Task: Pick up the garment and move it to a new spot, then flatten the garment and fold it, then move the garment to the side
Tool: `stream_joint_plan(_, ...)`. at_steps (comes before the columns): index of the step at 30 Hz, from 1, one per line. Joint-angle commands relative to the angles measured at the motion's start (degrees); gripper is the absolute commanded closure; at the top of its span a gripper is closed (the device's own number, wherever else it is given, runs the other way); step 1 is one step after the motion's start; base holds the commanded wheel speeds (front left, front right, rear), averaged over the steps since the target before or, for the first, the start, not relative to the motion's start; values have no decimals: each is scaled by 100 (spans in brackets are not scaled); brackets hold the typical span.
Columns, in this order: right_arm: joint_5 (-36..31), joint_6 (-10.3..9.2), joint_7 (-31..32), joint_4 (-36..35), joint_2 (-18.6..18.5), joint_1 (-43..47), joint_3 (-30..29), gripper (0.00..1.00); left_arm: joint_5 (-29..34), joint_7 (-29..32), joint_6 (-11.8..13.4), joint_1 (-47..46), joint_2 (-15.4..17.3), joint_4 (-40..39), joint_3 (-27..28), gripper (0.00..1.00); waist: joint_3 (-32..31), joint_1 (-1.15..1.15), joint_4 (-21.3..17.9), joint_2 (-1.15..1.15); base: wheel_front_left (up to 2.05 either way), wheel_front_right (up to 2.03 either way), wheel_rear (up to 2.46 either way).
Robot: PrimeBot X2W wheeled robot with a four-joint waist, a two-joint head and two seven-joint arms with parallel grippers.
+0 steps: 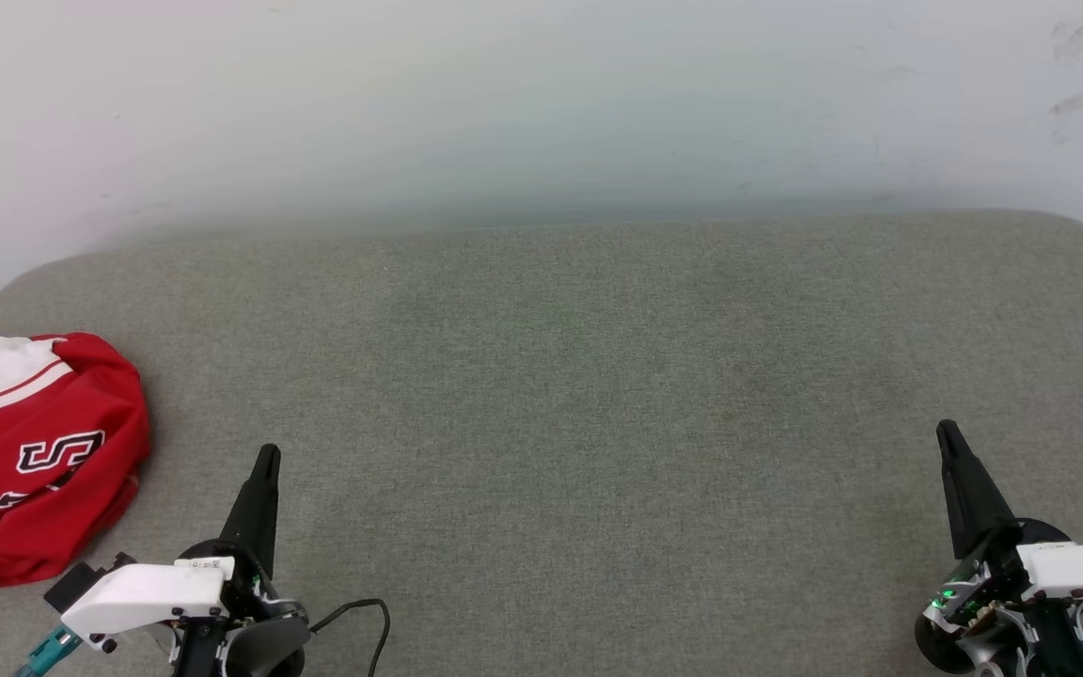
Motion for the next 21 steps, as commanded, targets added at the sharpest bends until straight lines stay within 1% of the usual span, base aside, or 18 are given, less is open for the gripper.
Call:
stream_joint_plan(1, -38, 0, -9, -5, 18, -51, 7, 100, 18, 2, -19, -50, -2, -1, 8, 100, 0, 0, 0, 0, 0, 0, 0)
stream_joint_plan(21, -37, 0, -9, -5, 18, -51, 7, 100, 18, 2, -19, -50, -2, -1, 7, 100, 0, 0, 0, 0, 0, 0, 0)
